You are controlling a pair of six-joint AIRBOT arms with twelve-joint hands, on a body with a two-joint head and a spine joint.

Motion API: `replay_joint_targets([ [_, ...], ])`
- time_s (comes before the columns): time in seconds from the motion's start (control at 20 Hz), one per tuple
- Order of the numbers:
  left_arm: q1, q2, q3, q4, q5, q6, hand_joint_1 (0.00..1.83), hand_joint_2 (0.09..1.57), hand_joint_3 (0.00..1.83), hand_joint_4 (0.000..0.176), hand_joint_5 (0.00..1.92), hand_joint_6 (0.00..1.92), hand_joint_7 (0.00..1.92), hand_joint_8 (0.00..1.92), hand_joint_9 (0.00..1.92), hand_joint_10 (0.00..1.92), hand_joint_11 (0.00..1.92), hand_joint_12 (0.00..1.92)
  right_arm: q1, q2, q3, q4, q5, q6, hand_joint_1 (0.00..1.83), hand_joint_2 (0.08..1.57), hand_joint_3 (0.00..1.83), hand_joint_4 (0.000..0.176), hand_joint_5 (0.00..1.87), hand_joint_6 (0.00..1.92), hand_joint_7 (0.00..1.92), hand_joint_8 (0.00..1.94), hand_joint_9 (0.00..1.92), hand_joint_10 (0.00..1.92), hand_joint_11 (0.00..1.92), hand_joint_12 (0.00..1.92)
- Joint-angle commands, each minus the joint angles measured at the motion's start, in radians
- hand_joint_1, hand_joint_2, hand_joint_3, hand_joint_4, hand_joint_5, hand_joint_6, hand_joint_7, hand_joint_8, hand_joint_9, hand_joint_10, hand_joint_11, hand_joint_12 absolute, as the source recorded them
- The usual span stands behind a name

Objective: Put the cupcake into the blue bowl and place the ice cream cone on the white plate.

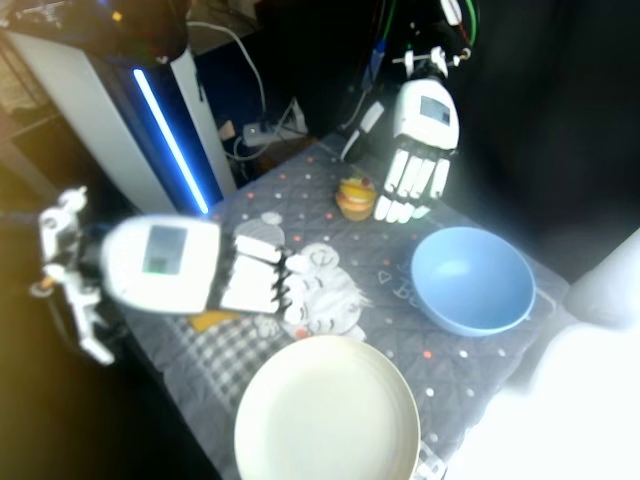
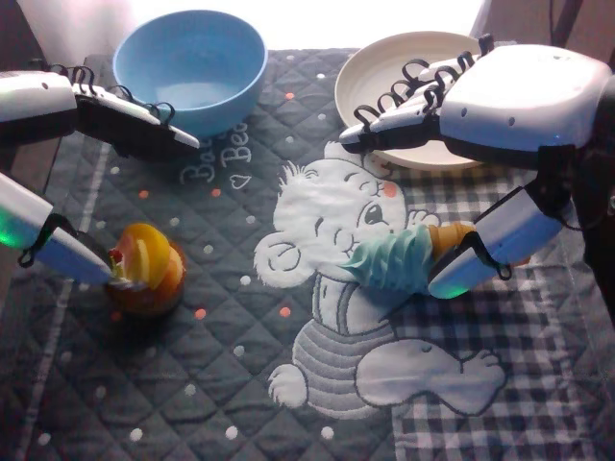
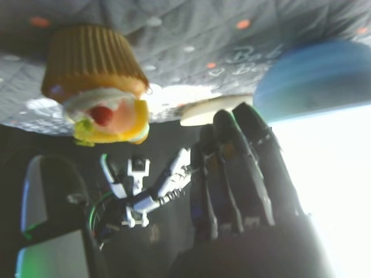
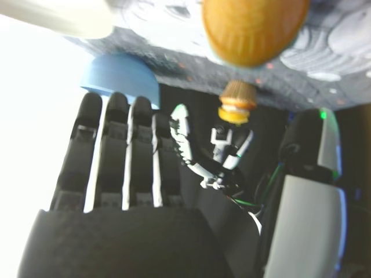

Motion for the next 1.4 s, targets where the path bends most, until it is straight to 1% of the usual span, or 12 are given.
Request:
replay_joint_targets([
  [0.0, -0.011, -0.009, 0.002, -0.038, -0.064, -0.011, 0.94, 0.73, 0.00, 0.000, 0.52, 0.00, 0.63, 0.00, 0.69, 0.02, 0.31, 1.05, 0.004, -0.002, 0.001, 0.034, 0.079, 0.007, 0.77, 0.68, 0.00, 0.000, 0.36, 0.01, 0.55, 0.02, 0.47, 0.01, 0.25, 0.47],
  [0.15, -0.006, -0.016, 0.009, -0.038, -0.063, -0.018, 0.93, 0.72, 0.00, 0.000, 0.53, 0.00, 0.60, 0.00, 0.65, 0.00, 0.26, 1.02, -0.015, -0.005, 0.000, 0.034, 0.078, 0.021, 0.77, 0.68, 0.00, 0.000, 0.35, 0.00, 0.55, 0.01, 0.43, 0.00, 0.19, 0.45],
  [0.2, -0.005, -0.017, 0.009, -0.038, -0.063, -0.018, 0.95, 0.72, 0.00, 0.000, 0.53, 0.00, 0.60, 0.00, 0.64, 0.00, 0.29, 0.97, -0.023, -0.006, -0.001, 0.035, 0.078, 0.025, 0.77, 0.70, 0.00, 0.000, 0.33, 0.00, 0.52, 0.00, 0.41, 0.00, 0.15, 0.50],
  [0.3, -0.001, -0.019, 0.009, -0.038, -0.063, -0.018, 0.95, 0.72, 0.00, 0.000, 0.52, 0.00, 0.60, 0.00, 0.62, 0.00, 0.27, 0.93, -0.040, -0.009, -0.002, 0.038, 0.078, 0.030, 0.76, 0.72, 0.00, 0.000, 0.33, 0.00, 0.52, 0.00, 0.41, 0.01, 0.14, 0.50],
  [0.4, 0.004, -0.020, 0.009, -0.033, -0.065, -0.026, 0.95, 0.72, 0.00, 0.000, 0.53, 0.00, 0.61, 0.00, 0.62, 0.00, 0.30, 0.83, -0.063, -0.009, -0.003, 0.046, 0.078, 0.039, 0.78, 0.72, 0.00, 0.000, 0.35, 0.01, 0.52, 0.00, 0.41, 0.01, 0.11, 0.48],
  [0.6, 0.016, -0.017, 0.007, -0.015, -0.079, -0.060, 0.84, 0.72, 0.00, 0.000, 0.53, 0.00, 0.59, 0.00, 0.61, 0.00, 0.26, 0.87, -0.090, -0.010, -0.007, 0.060, 0.078, 0.042, 0.76, 0.74, 0.00, 0.000, 0.36, 0.00, 0.51, 0.00, 0.45, 0.00, 0.25, 0.33],
  [0.7, 0.024, -0.011, -0.004, 0.005, -0.084, -0.076, 0.87, 0.71, 0.00, 0.000, 0.53, 0.00, 0.58, 0.00, 0.62, 0.00, 0.22, 0.99, -0.097, -0.012, -0.006, 0.063, 0.078, 0.042, 0.77, 0.76, 0.01, 0.000, 0.43, 0.02, 0.51, 0.00, 0.47, 0.01, 0.30, 0.33],
  [0.8, 0.034, -0.004, -0.016, 0.021, -0.087, -0.084, 0.92, 0.71, 0.00, 0.000, 0.55, 0.00, 0.62, 0.00, 0.64, 0.00, 0.27, 0.87, -0.104, -0.014, -0.006, 0.070, 0.078, 0.042, 0.79, 0.78, 0.01, 0.000, 0.45, 0.00, 0.53, 0.00, 0.48, 0.00, 0.31, 0.30],
  [0.9, 0.036, -0.007, -0.021, 0.067, -0.087, -0.124, 0.92, 0.70, 0.00, 0.000, 0.54, 0.00, 0.60, 0.00, 0.61, 0.00, 0.25, 0.85, -0.112, -0.015, -0.006, 0.079, 0.078, 0.042, 0.78, 0.80, 0.01, 0.000, 0.46, 0.00, 0.56, 0.01, 0.51, 0.01, 0.34, 0.31],
  [1.05, 0.039, -0.020, -0.021, 0.098, -0.079, -0.138, 0.92, 0.69, 0.00, 0.000, 0.50, 0.00, 0.58, 0.00, 0.59, 0.00, 0.09, 0.86, -0.116, -0.015, -0.001, 0.089, 0.078, 0.042, 0.78, 0.84, 0.00, 0.000, 0.48, 0.00, 0.68, 0.01, 0.64, 0.02, 0.45, 0.35],
  [1.25, 0.042, -0.028, -0.022, 0.124, -0.074, -0.155, 0.94, 0.69, 0.00, 0.000, 0.51, 0.00, 0.59, 0.00, 0.59, 0.00, 0.08, 0.91, -0.120, -0.018, 0.010, 0.101, 0.078, 0.042, 0.86, 0.87, 0.00, 0.000, 0.48, 0.00, 0.77, 0.01, 0.75, 0.02, 0.53, 0.41],
  [1.35, 0.049, -0.033, -0.021, 0.125, -0.074, -0.158, 0.99, 0.76, 0.00, 0.000, 0.53, 0.00, 0.61, 0.00, 0.61, 0.00, 0.15, 0.86, -0.123, -0.024, 0.018, 0.107, 0.075, 0.042, 0.92, 0.91, 0.00, 0.000, 0.58, 0.00, 0.91, 0.01, 0.96, 0.02, 0.68, 0.59],
])
